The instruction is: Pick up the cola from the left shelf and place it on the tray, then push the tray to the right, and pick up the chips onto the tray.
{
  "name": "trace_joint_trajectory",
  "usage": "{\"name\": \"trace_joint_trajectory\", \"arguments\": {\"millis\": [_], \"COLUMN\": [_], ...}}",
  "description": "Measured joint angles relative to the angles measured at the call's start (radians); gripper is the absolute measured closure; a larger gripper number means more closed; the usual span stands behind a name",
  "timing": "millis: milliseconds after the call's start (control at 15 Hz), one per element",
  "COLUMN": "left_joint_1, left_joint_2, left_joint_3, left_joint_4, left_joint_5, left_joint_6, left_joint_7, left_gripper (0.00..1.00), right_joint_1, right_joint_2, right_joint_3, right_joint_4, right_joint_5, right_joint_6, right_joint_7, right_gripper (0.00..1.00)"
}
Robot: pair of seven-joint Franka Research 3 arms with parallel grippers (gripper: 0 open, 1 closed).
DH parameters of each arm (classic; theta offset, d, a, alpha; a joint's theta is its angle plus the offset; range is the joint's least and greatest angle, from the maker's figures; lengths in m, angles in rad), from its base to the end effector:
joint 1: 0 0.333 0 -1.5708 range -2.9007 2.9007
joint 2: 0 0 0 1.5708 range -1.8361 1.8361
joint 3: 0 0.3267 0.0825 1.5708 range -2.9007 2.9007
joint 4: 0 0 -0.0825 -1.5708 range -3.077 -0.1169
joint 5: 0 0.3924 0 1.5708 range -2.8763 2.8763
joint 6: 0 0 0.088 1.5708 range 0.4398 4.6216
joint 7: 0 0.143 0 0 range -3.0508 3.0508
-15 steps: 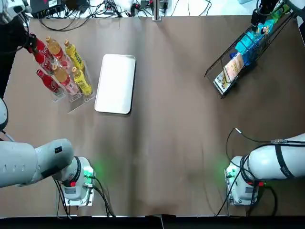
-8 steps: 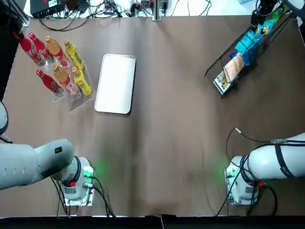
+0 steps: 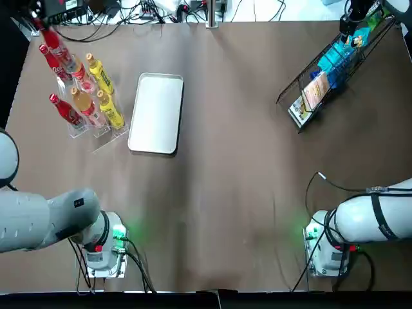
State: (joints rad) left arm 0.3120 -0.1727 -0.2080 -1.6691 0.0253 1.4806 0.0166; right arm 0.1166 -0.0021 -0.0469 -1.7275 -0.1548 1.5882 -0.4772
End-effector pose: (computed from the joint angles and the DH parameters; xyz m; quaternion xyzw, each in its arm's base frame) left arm 0.4950 0.0462 0.6343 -0.9984 -0.0464 0.0116 0.0297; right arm 0.5503 0.0165 0.5289 0.9559 0.2750 -0.0825 0.0616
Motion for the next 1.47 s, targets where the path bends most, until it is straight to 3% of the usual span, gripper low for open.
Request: {"name": "trace_joint_trajectory", "arguments": {"millis": [333,400,533,733,1000,1133,1467], "left_joint_1": [-0.004,-0.004,-0.004,-0.004,-0.032,-0.081,-0.120], "left_joint_2": [0.030,0.046,0.096,0.173,0.209,0.213,0.249], "left_joint_3": [-0.145,-0.162,-0.200,-0.248,-0.277,-0.281,-0.283], "left_joint_4": [0.011,0.009,0.008,-0.004,-0.122,-0.240,-0.364], "left_joint_5": [-0.010,-0.010,-0.010,-0.010,-0.009,-0.009,0.015], "left_joint_6": [-0.012,-0.012,-0.006,0.048,0.249,0.418,0.574], "left_joint_7": [-0.200,-0.219,-0.253,-0.302,-0.397,-0.468,-0.485], "left_gripper": [0.68,0.68,0.68,0.68,0.68,0.68,0.68], "right_joint_1": [-0.006,-0.007,-0.011,-0.015,-0.025,-0.027,-0.034], "right_joint_2": [0.000,0.000,0.000,0.000,0.000,0.000,-0.002], "right_joint_3": [0.000,0.000,0.000,0.000,0.000,-0.001,-0.001], "right_joint_4": [0.001,0.001,0.001,0.001,0.002,0.004,0.064], "right_joint_5": [0.000,0.000,0.000,0.000,0.000,0.000,0.000], "right_joint_6": [0.000,0.000,-0.002,-0.004,-0.004,-0.005,-0.037], "right_joint_7": [0.000,0.000,0.000,0.000,0.000,0.001,-0.001], "right_gripper": [0.73,0.75,0.89,0.93,0.96,0.96,0.96]}}
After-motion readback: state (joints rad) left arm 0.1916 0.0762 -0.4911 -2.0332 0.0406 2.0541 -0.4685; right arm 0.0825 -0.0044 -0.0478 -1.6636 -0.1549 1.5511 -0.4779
